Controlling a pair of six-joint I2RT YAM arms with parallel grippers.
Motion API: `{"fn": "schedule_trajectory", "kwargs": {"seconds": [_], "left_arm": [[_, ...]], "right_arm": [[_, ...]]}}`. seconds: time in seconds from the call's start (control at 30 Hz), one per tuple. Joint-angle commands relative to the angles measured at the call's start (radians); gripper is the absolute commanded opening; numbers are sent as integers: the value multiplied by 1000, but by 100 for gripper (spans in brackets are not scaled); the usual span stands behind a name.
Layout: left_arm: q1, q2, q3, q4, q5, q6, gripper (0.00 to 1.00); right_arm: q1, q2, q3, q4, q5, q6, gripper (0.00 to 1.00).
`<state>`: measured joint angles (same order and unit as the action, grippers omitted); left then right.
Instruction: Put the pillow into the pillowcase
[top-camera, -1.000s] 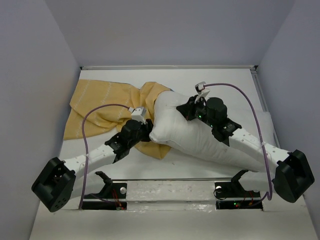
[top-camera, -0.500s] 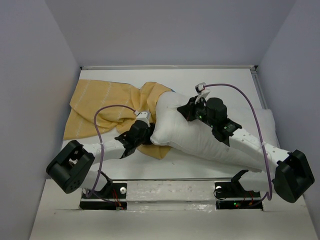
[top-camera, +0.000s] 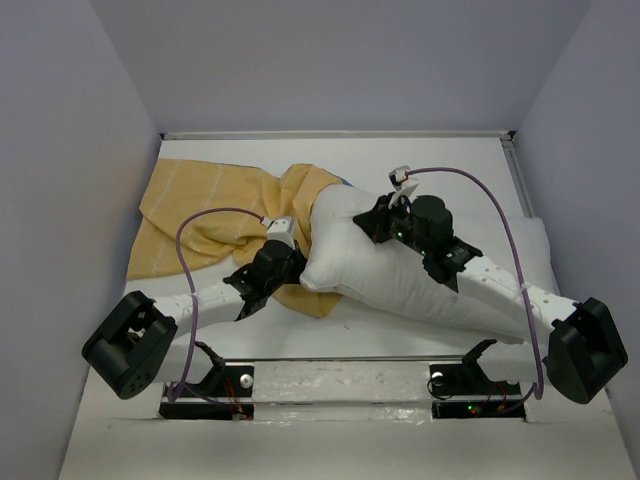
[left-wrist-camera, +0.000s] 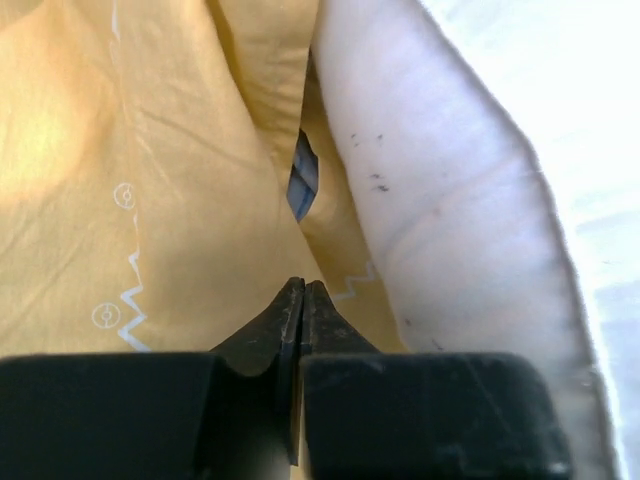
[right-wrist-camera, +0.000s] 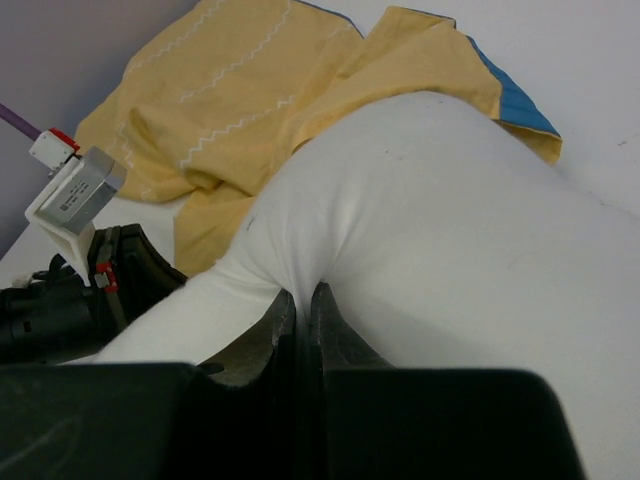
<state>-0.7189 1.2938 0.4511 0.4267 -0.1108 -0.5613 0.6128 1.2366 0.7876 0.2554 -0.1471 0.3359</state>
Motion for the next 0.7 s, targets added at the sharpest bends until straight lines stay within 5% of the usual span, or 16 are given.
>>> {"fn": "schedule_trajectory", "kwargs": {"seconds": [0.0, 0.07, 0.3, 0.4, 0.57, 0.67], "left_arm": [[-5, -10, 4, 27, -1, 9, 32], [-5, 12, 24, 27, -24, 8, 76], [-5, 140, 116, 53, -127, -2, 75], [-5, 194, 141, 64, -118, -2, 63], [-4, 205, 123, 93, -135, 0, 21], [-4, 171, 97, 93, -138, 0, 6]], "right_arm": [[5, -23, 2, 147, -25, 23, 0], [5, -32, -5, 147, -13, 22, 0], [-4, -31, -7, 150, -34, 28, 0], [-4, -29, -10, 151, -35, 28, 0], [-4, -31, -24, 163, -42, 35, 0], [-4, -25, -27, 166, -42, 37, 0]]}}
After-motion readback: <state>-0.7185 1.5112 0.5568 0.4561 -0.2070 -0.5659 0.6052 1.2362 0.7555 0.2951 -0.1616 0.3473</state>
